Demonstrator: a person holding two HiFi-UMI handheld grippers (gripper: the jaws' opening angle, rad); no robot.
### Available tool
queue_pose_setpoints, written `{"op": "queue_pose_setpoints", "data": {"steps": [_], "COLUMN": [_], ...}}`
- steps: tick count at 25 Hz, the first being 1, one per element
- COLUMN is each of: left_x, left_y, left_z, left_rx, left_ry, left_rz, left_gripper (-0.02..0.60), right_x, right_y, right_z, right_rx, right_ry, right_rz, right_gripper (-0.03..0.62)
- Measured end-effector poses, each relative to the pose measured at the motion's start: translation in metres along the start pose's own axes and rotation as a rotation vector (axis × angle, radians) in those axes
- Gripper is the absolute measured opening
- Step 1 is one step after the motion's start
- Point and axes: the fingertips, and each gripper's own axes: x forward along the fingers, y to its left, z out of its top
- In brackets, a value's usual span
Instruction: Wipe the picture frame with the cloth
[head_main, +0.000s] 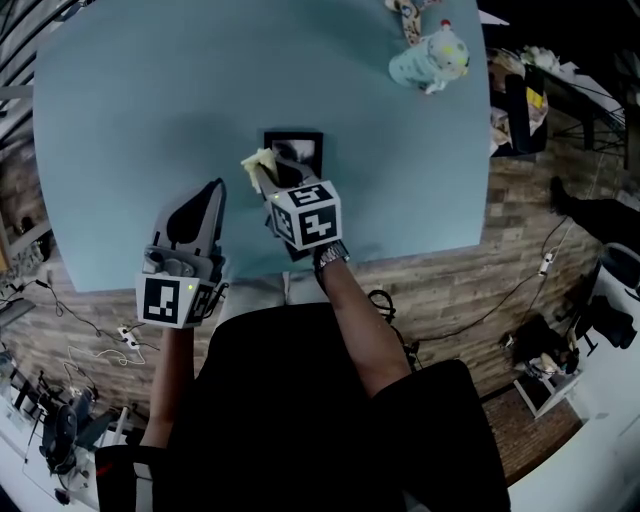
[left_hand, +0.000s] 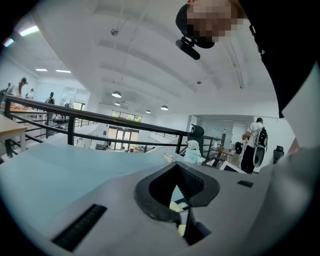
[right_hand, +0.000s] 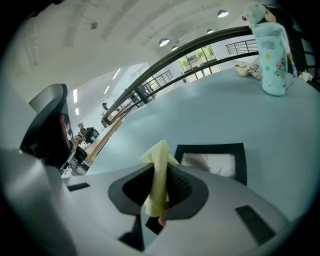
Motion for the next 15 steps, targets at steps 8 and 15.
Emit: {"op": "queue_pose_setpoints", "data": {"steps": [8, 15], "left_x": [0.006, 0.016], "left_y": [-0.004, -0.017], "left_z": [-0.006, -0.001], "left_rx": [-0.029, 0.011], "left_ry": [0.018, -0.011], "left_rz": [-0.014, -0.065], "left_gripper": [-0.003, -0.003], "right_x": [-0.012, -0.028], "right_y": [-0.029, -0.05], "right_z": [0.002, 0.002], "right_rx": [0.046, 0.083], "right_ry": [-0.027, -0.057], "right_rz": [-0.058, -0.108], "right_gripper": [0.057, 0.057]}}
